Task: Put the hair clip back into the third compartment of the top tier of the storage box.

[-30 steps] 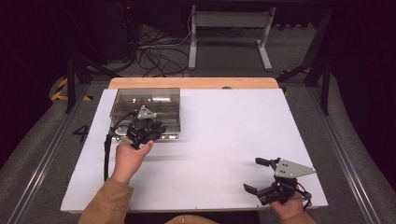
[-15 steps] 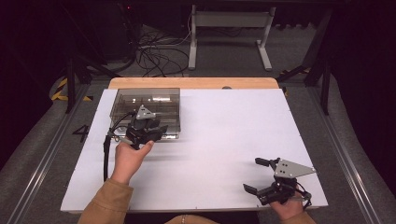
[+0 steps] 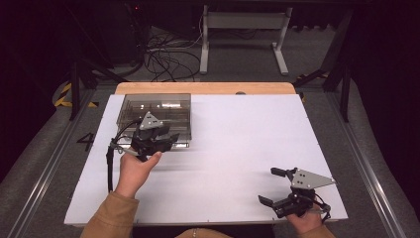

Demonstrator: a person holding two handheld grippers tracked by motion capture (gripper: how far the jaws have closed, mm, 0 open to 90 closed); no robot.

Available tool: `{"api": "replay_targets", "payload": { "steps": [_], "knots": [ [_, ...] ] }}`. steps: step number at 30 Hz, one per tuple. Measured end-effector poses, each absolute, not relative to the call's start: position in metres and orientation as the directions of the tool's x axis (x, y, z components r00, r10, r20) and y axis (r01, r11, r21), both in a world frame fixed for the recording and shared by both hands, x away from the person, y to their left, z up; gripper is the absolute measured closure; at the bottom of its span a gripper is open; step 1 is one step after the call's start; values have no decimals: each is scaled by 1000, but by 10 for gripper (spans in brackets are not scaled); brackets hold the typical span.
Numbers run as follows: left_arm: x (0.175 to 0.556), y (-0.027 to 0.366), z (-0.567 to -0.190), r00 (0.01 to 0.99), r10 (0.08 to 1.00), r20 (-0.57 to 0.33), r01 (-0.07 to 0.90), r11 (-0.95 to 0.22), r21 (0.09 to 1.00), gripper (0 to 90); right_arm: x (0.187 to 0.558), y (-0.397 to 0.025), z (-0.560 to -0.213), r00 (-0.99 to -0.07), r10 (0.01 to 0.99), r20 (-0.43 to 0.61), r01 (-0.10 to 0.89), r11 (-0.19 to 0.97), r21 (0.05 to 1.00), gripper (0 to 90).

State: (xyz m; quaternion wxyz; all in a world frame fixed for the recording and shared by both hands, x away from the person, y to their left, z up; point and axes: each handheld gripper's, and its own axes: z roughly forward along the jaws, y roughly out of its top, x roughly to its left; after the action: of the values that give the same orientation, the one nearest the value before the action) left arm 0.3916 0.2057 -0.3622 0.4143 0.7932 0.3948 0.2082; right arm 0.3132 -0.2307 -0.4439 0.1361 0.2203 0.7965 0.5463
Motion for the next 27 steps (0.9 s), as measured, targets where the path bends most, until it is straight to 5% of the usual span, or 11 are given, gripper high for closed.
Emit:
{"api": "replay_targets", "payload": {
  "steps": [8, 27],
  "knots": [
    [384, 207, -356, 623, 782, -6, 430, -337, 838, 502, 313, -231, -444, -866, 499, 24, 202, 306, 930, 5],
    [344, 226, -347, 678, 734, -53, 328, -237, 915, 238, 313, -231, -444, -865, 500, 33, 209, 301, 931, 4]
  ]
}}
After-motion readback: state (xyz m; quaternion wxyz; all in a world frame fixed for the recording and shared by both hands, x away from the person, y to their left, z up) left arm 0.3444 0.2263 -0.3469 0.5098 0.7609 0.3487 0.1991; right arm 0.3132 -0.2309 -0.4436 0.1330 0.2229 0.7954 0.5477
